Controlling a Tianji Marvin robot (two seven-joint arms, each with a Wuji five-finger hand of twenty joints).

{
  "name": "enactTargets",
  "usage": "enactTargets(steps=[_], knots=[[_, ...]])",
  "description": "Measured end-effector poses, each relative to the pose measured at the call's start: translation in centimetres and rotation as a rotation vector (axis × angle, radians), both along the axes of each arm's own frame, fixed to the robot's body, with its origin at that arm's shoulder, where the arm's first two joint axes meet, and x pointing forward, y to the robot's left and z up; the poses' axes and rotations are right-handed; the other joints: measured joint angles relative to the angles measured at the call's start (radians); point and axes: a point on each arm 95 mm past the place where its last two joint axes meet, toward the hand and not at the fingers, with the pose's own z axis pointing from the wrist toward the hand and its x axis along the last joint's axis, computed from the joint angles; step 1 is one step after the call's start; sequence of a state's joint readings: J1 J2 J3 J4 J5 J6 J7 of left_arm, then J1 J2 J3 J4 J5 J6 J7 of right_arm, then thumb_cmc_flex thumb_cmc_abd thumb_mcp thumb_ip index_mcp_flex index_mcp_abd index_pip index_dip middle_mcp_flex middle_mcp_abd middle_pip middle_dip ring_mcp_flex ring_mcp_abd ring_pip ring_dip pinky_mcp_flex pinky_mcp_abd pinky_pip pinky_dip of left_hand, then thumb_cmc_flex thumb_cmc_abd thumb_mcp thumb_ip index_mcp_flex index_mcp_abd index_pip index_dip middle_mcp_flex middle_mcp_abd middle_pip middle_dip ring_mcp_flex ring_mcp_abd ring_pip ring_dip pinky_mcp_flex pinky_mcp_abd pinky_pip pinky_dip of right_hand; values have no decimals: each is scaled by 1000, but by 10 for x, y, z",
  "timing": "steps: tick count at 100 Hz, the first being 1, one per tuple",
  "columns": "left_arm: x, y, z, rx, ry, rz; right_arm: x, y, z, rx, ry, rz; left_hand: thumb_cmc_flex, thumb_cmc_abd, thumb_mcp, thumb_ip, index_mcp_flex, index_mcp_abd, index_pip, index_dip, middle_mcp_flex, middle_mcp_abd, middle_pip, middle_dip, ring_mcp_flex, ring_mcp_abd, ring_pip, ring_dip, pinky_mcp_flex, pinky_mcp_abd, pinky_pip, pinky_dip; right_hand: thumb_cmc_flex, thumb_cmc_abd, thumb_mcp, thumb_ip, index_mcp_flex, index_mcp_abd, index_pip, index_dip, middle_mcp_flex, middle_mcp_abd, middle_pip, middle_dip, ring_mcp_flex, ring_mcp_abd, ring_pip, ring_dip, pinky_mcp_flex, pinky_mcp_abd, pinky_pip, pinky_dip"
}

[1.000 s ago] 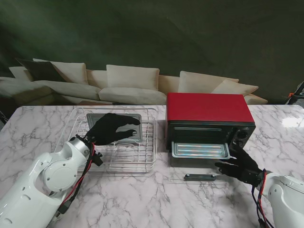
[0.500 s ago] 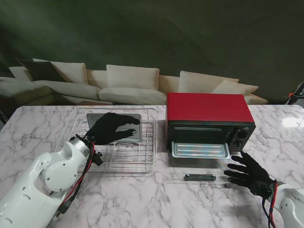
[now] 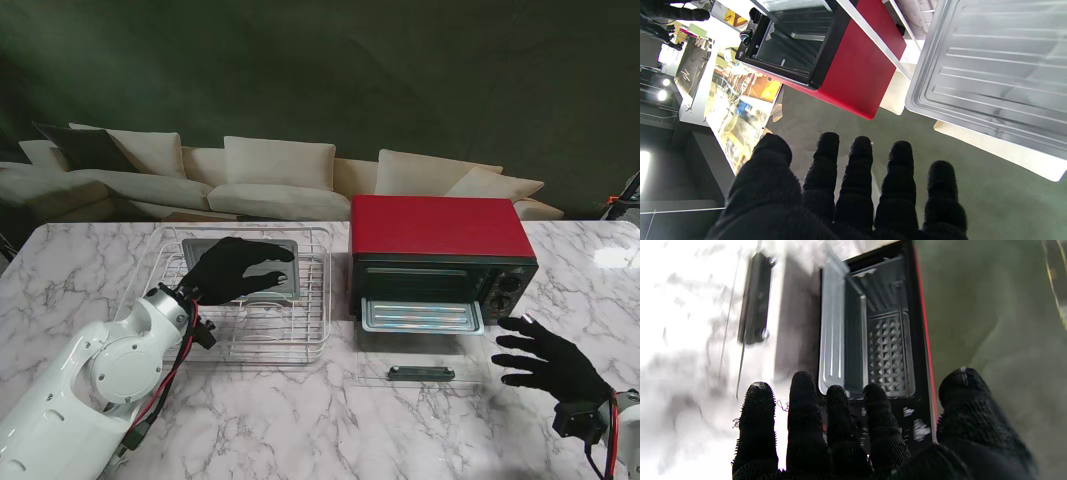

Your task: Slide the trays into the oven

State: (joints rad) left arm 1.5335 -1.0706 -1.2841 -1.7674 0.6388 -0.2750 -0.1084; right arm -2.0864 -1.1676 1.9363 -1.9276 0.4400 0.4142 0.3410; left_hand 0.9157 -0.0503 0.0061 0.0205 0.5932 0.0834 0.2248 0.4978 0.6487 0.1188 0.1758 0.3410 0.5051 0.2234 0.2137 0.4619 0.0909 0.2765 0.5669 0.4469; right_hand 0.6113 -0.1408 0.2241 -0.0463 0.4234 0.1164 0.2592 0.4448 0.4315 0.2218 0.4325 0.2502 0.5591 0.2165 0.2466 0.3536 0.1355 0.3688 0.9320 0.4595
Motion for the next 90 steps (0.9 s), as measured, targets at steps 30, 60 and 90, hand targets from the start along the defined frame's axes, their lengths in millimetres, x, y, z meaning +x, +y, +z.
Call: enactTargets(steps=[30, 60, 90], knots=[[-1, 0, -1, -15, -8, 10, -3, 43, 34, -594, -179, 236, 0, 0, 0, 0, 0, 0, 0, 0, 0, 0, 0, 0, 0, 0, 0, 0, 0, 0, 0, 0, 1, -3, -11, 0, 91, -55, 102, -9, 31, -72, -31, 5, -81, -84, -116, -59, -54, -65, -142, 22], [-3, 2, -4, -35, -6, 24, 10, 101, 31, -854, -263, 455, 0, 0, 0, 0, 0, 0, 0, 0, 0, 0, 0, 0, 0, 0, 0, 0, -1, 0, 0, 0, -38, -5, 33, 0, 102, 2, 82, -83, -61, -107, -91, -33, -176, -166, -201, -166, -83, -170, -227, -73], [-6, 8, -6, -48, -11, 47, 22, 138, 23, -1001, -304, 627, 0, 0, 0, 0, 0, 0, 0, 0, 0, 0, 0, 0, 0, 0, 0, 0, -1, 0, 0, 0, -51, -5, 58, 0, 90, 36, 82, -71, -85, -83, 55, 30, -172, -117, -158, -134, -83, -189, -159, -88]])
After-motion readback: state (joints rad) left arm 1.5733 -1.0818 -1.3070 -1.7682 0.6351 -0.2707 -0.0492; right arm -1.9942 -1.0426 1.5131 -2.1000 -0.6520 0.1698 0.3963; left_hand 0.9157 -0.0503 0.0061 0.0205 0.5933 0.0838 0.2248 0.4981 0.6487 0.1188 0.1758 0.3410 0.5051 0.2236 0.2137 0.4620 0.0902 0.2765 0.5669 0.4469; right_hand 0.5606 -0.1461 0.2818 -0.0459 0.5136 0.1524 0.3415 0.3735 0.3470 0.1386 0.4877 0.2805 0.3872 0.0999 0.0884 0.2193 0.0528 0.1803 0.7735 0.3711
